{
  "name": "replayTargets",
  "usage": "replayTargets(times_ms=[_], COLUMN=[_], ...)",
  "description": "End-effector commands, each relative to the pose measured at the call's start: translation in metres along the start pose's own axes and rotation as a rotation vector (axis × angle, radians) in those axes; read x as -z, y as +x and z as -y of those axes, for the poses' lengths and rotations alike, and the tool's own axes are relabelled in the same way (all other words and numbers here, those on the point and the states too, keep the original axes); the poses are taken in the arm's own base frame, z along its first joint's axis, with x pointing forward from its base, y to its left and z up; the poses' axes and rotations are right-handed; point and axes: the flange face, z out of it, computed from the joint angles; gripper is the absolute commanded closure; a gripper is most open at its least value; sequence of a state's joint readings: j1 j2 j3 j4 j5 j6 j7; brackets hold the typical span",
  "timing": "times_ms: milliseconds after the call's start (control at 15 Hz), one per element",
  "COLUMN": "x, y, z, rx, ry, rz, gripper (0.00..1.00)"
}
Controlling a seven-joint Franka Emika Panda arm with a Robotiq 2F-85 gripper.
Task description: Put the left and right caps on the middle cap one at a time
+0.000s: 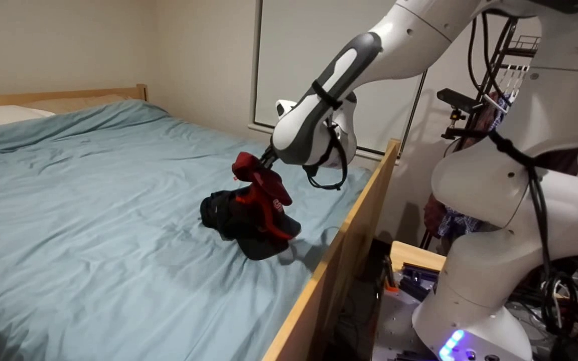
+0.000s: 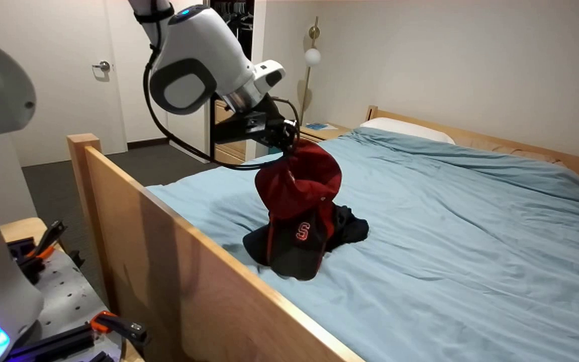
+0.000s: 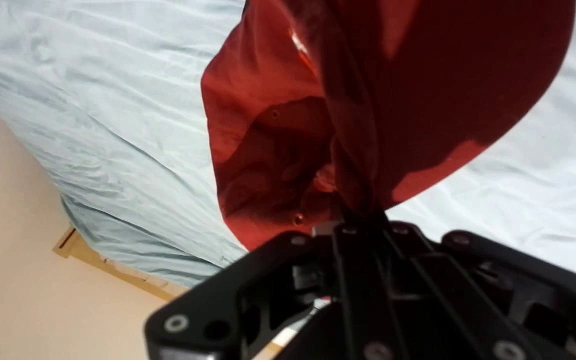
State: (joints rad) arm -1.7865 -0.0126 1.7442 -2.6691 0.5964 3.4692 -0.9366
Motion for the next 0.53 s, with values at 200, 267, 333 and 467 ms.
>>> replayTargets(times_ms=[200, 267, 333, 467], x=[0.011, 0.007, 0.003, -0.008], y=[-0.015, -0.028, -0.041, -0.057], z=[0.049, 0.055, 0.059, 0.070], rx=[-0.043, -0.017, 0.012, 0.103], ry=[-0.272, -0.305, -0.328, -0.337], rz=[0.099, 0.130, 0.164, 0.240], gripper=[0.97, 0.97, 0.97, 0.97])
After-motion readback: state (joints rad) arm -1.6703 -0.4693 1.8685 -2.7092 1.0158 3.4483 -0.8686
